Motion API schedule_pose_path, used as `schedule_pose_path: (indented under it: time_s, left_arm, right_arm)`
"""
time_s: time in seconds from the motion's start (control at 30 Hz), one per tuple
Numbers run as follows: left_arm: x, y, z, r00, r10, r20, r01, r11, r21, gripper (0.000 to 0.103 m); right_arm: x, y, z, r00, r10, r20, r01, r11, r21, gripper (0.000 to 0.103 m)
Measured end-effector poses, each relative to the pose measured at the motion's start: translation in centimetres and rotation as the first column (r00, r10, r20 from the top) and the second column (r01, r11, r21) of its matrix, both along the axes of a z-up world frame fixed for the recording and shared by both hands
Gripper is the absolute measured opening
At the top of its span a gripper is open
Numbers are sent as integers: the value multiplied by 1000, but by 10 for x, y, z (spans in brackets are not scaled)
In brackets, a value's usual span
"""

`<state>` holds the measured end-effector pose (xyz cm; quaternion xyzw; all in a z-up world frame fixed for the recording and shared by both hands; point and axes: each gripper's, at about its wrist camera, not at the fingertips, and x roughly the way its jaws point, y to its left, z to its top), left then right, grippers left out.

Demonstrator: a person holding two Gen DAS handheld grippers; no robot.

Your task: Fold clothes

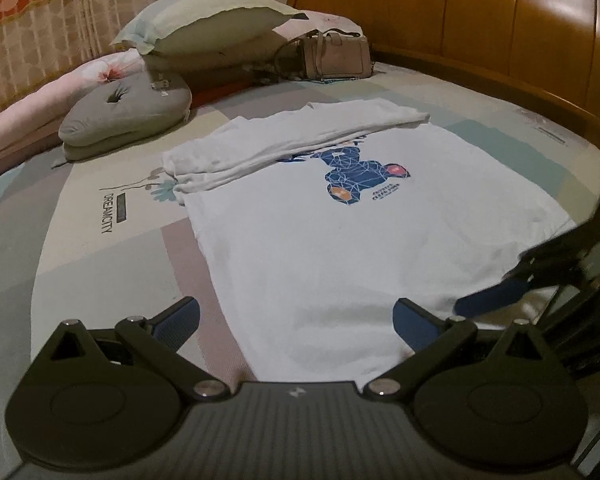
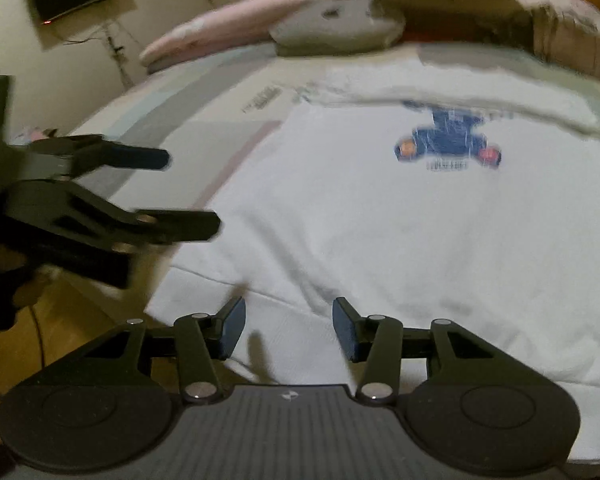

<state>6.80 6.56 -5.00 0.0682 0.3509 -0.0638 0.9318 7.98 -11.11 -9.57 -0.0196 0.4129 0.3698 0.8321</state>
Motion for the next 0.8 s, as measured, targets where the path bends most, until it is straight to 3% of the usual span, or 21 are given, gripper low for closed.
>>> schedule_pose_path:
  time_s: [0.07, 0.17, 0.27, 0.47, 0.63, 0.73, 0.8]
  left_arm:
    - [1, 0, -2, 1000, 0, -7, 0, 1000, -4, 102]
    - [1, -1, -4, 1000, -1, -18, 0, 1000, -10, 102]
    - [2, -4, -7, 1000, -10, -26, 9, 1000, -12, 102]
    - [6, -26, -11, 997, -77, -25, 77, 997, 11, 102]
    - [13, -46, -28, 990, -130, -58, 130, 991, 6, 102]
    - [14, -49, -46, 983, -115, -143, 116, 993, -7, 102]
    - [4, -39, -48, 986, -96, -136, 89, 994, -62, 102]
  right_arm:
    - [-2, 5, 1, 1000, 17, -7, -17, 1000, 9, 65]
    - [-22, 11, -2, 993, 116, -37, -115, 993, 15, 66]
    - [-27, 3, 2, 993, 117, -34, -117, 993, 8, 65]
    - [-7, -55, 26, 995, -97, 8, 96, 995, 35, 67]
    - [15, -105, 31, 949, -306, 76, 305, 952, 26, 73]
    - [33, -119, 21, 929, -358, 97, 361, 932, -15, 75]
    - [43, -126, 9, 921, -385, 63, 387, 921, -40, 76]
